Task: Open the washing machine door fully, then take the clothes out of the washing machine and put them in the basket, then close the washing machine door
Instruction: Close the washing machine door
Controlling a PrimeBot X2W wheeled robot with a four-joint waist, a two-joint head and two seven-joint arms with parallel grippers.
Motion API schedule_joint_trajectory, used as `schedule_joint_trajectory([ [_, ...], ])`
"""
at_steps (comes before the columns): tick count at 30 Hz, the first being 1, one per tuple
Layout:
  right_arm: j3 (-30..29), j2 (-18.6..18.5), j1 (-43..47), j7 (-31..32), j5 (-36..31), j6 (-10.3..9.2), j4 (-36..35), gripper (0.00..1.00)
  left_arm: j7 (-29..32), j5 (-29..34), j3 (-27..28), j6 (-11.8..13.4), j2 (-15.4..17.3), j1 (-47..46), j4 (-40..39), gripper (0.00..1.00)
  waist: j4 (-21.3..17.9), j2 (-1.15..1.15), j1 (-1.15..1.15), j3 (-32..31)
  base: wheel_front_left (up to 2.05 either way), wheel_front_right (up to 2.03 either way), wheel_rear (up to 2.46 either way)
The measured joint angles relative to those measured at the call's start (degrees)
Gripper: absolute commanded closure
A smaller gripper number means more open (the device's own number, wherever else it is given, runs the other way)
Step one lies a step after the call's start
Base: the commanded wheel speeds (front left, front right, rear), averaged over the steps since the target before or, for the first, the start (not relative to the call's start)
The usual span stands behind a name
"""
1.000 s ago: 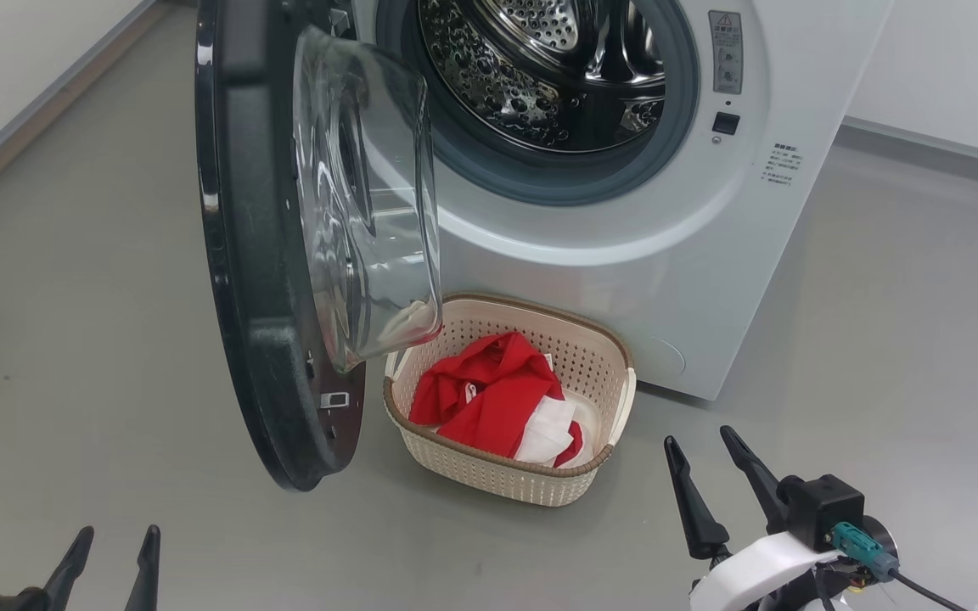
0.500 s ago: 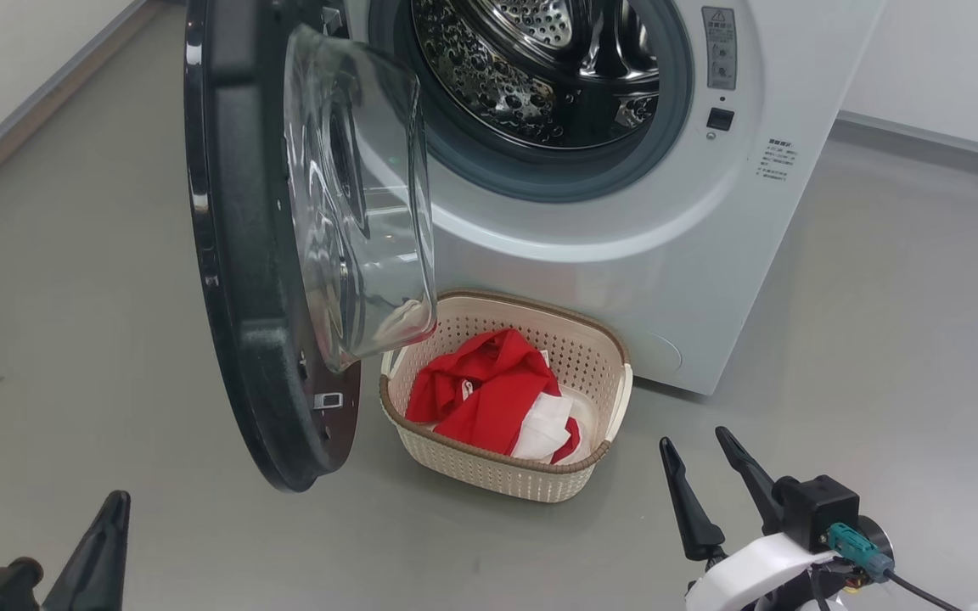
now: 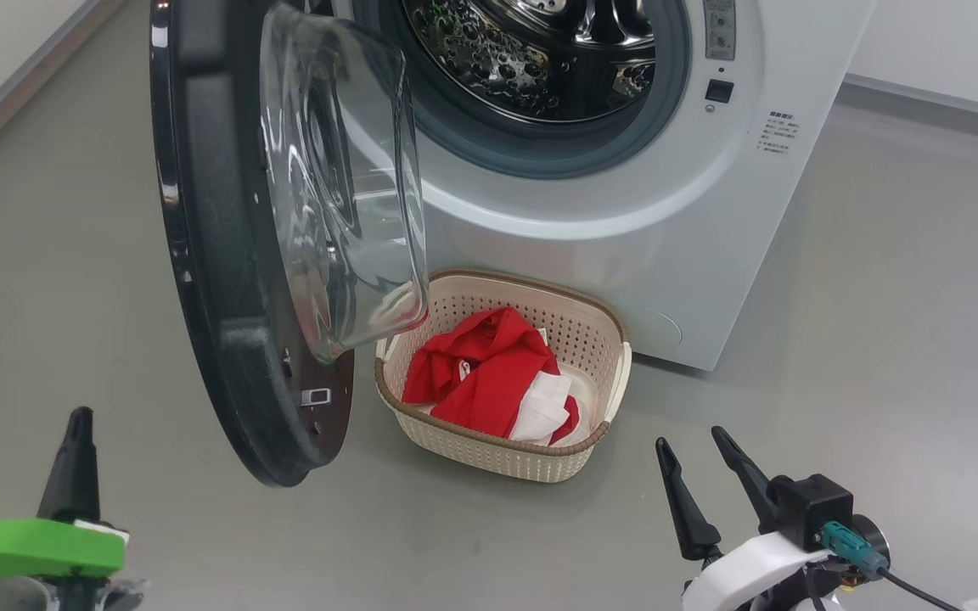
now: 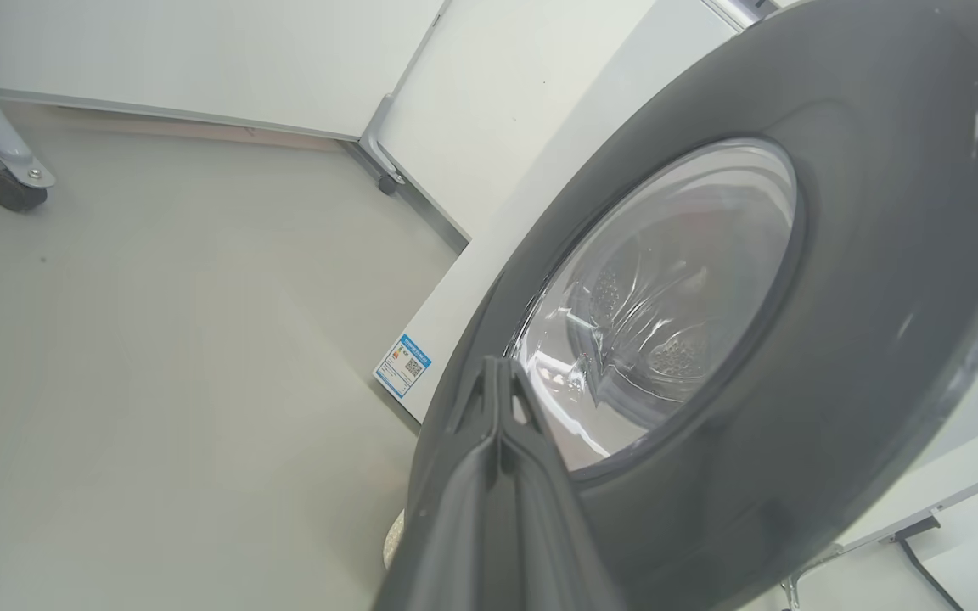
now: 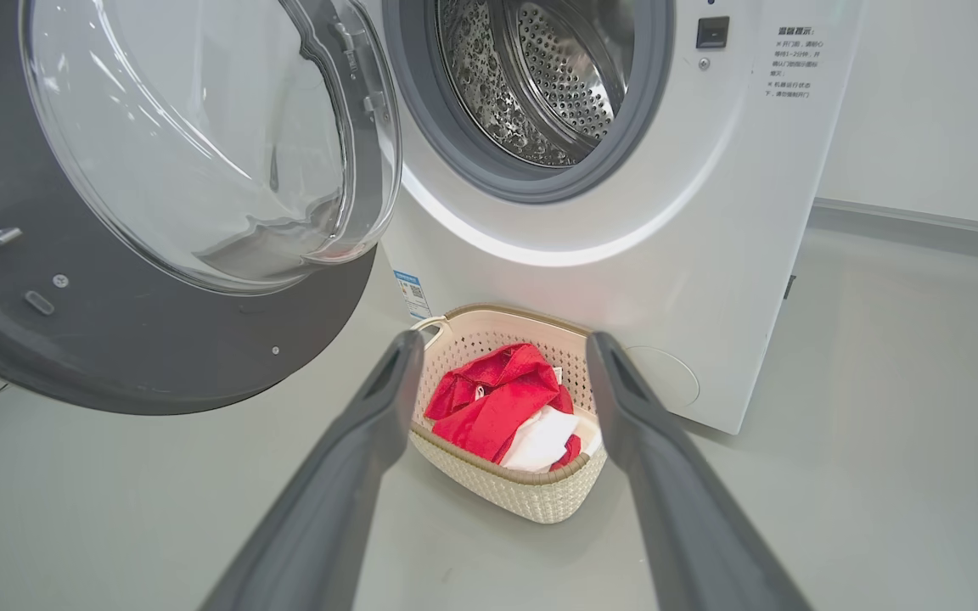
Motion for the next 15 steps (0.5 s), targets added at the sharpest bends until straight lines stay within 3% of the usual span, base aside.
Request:
schedule_joint_trajectory([
  [9,0.20,-0.01,-0.60,0.00,0.00,0.00,0.33,0.00,10.83,-21.40,8.95,0.07,-3.20,-4.80,2.20,1.00,-0.38,0.00,0.00,0.43,0.00,0.00,0.00],
  [15,0.71,-0.02,-1.01,0.00,-0.07,-0.01,0.56,0.00,19.61,-34.78,11.54,3.60,-5.36,-8.00,2.70,1.00,-0.98,0.00,0.00,0.99,0.00,0.00,0.00],
])
